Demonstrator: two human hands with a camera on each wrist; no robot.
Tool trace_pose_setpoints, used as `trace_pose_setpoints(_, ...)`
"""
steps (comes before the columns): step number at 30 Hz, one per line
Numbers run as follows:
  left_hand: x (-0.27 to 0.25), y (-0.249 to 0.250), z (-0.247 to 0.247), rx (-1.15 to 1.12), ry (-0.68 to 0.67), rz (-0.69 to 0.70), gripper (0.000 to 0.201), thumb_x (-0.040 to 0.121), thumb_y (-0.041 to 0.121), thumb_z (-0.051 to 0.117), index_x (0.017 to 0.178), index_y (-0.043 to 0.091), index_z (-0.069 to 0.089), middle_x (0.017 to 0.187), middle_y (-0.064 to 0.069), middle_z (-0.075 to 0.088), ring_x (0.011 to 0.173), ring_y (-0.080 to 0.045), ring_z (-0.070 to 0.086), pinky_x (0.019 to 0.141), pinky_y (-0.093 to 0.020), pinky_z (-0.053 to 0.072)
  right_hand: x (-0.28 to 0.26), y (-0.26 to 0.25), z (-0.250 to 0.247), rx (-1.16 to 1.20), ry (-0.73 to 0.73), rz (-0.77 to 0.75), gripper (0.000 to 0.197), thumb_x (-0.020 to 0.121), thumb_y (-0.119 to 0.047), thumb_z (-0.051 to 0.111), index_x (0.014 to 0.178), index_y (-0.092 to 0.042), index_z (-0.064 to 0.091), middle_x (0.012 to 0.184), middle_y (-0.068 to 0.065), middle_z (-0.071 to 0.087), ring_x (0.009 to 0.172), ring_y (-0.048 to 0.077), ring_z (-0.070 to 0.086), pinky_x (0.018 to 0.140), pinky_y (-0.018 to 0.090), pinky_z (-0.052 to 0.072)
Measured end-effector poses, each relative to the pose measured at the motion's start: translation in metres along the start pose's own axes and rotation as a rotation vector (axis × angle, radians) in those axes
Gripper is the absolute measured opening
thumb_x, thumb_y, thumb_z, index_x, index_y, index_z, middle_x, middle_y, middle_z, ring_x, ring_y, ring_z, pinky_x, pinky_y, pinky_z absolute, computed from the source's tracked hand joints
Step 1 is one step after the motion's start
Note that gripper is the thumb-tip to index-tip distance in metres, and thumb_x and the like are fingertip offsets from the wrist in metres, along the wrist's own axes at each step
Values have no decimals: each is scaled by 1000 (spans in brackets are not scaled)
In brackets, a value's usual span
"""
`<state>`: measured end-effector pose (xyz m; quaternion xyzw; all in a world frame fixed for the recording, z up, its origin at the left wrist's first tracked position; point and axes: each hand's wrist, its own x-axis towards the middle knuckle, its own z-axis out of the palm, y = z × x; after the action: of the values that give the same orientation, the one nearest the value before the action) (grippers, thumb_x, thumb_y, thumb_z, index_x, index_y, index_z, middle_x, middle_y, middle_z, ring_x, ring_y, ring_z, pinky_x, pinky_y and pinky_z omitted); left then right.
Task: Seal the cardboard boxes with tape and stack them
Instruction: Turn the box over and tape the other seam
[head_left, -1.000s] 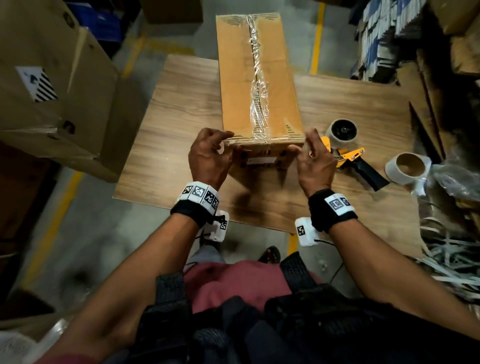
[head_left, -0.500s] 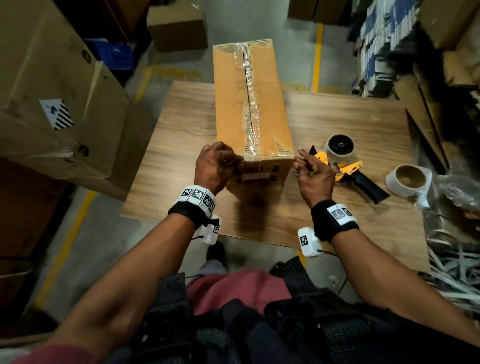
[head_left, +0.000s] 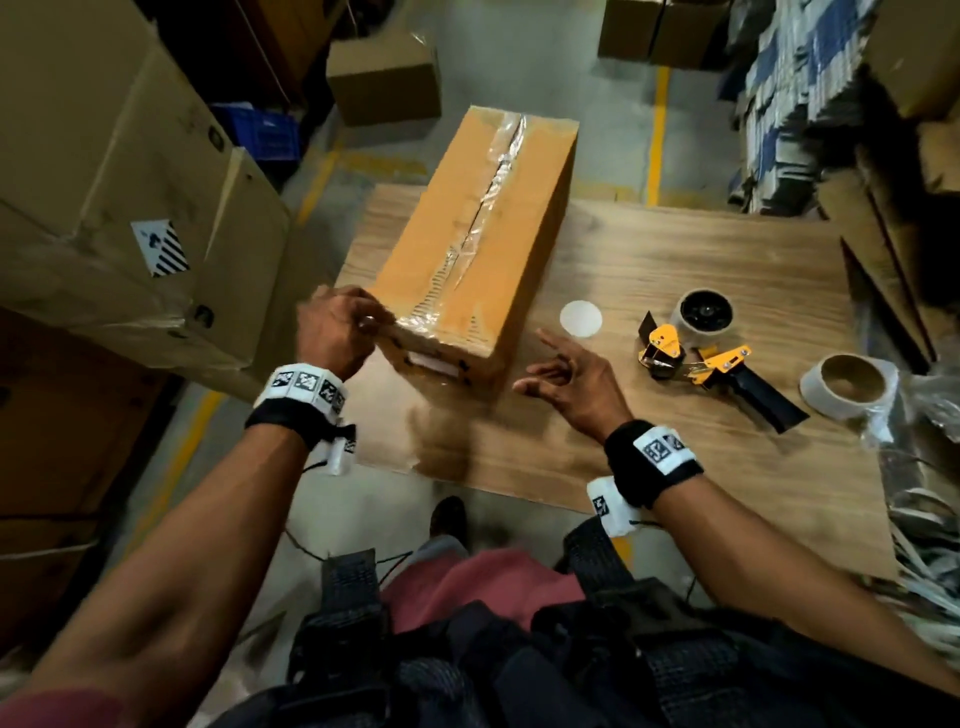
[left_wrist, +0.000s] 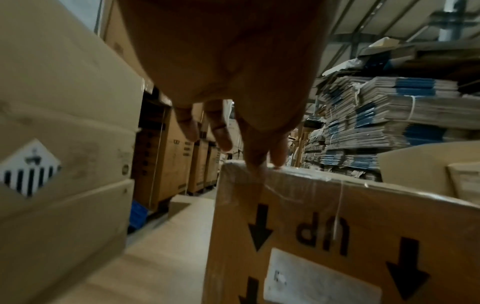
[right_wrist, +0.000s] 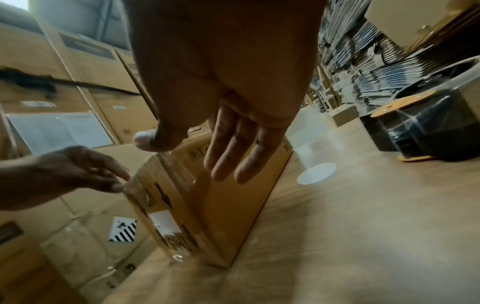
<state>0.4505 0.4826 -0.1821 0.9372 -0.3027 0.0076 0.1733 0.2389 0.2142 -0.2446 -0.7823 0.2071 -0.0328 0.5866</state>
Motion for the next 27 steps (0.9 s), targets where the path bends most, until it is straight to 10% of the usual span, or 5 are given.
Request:
trace_pose_setpoints(8, 23, 86, 12, -275, 72, -55, 42, 93, 52, 71, 119, 19, 77, 118, -5, 76, 106, -28, 69, 93, -38, 54, 45, -32, -22, -224, 147, -117, 38, 88, -41, 80, 120, -21, 76, 103, -4, 79, 95, 0, 72, 93, 32, 59)
trace_pose_setpoints(13, 46, 135, 55, 88, -217, -210, 63, 106, 50, 41, 160, 18, 31, 169, -15, 25, 156, -35, 24, 123, -55, 25, 93, -68, -38, -393, 185, -167, 33, 88, -42, 78, 117, -25, 77, 104, -6, 79, 96, 7, 73, 93, 35, 59)
trace_pose_setpoints(18, 44, 88, 33, 159, -344, -154, 50, 108, 50, 33, 152, 29, 37, 170, -3, 26, 156, -30, 25, 122, -61, 22, 121, -103, -19, -576, 83, -180, 42, 89, -47, 76, 126, -28, 72, 123, -3, 74, 109, 15, 69, 95, 27, 54)
trace_pose_setpoints(22, 25, 42, 13, 218, -442, -89, 108, 78, 100, 26, 162, 32, 23, 174, 3, 12, 159, -29, 14, 126, -59, 11, 142, -108, 5, -686, 21, -201, 50, 88, -50, 75, 132, -28, 67, 136, 5, 64, 116, 22, 64, 98, 32, 51)
trace_pose_setpoints(27, 14, -14, -12, 266, -490, 31, 91, 92, 65, 61, 164, 31, 18, 175, 0, 7, 161, -28, 9, 127, -56, 9, 163, -109, 24, -935, 28, -79, 67, 95, -62, 59, 155, -39, 40, 170, 16, 14, 155, 40, 13, 121, 56, 26)
